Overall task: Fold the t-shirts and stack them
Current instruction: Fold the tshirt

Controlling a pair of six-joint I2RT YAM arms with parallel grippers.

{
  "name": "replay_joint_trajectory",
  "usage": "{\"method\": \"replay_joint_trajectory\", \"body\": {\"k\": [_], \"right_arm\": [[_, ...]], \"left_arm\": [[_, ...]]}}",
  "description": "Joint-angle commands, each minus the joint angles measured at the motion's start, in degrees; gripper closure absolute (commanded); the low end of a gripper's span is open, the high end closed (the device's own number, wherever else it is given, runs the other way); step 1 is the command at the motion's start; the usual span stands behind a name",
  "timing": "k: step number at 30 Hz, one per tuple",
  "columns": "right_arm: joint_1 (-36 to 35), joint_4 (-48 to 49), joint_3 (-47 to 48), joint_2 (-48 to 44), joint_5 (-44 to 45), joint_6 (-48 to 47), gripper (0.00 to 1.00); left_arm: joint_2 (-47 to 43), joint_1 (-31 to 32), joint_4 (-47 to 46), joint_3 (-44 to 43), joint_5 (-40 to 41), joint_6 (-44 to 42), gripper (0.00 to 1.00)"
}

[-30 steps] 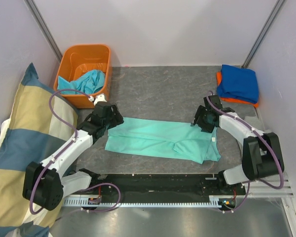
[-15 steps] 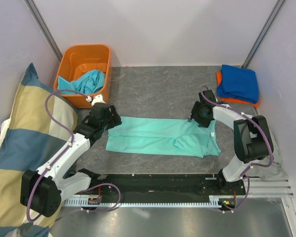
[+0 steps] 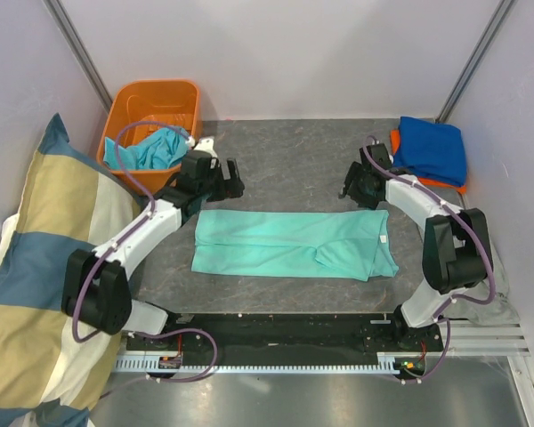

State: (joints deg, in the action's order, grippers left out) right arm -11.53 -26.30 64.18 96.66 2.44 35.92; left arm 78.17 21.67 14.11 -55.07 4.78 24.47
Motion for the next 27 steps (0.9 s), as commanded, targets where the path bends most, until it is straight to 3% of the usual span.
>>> {"method": "replay_joint_trajectory", "body": {"k": [1,5,6,9,14,21,27], "right_arm": [[-0.3,-2.8,5.0,-5.0,0.9,-1.6,0.29],[-0.2,-6.6,7.7,-13.4,6.4,-2.5,0.29],[-0.2,-8.0,8.1,-14.8,7.1,-3.0,0.29],[-0.2,-10.4,9.6,-20.1,8.4,-4.0,0.25],[-0.2,-12.0,9.0,-27.0,6.4,-4.2,0.23],[-0.2,-13.6,6.3,-31.3,3.5,-3.8,0.22],[-0.2,-14.5,5.1,-32.9,2.2,-3.7,0.22]], "left_arm": [[8.2,0.1,-7.2,-9.8,-15.5,-9.4,0.00],[19.9,0.2,-7.5,-22.2,-33.5,-16.8,0.01],[22.4,0.5,-6.6,-24.5,-42.7,-18.6,0.01],[32.8,2.0,-1.8,-35.6,-51.9,-24.4,0.00],[47.8,5.7,7.3,-50.2,-49.8,-34.0,0.00],[54.4,15.6,5.9,-52.5,-39.6,-35.6,0.00],[56.6,19.8,5.4,-55.1,-35.3,-34.8,0.00]]}}
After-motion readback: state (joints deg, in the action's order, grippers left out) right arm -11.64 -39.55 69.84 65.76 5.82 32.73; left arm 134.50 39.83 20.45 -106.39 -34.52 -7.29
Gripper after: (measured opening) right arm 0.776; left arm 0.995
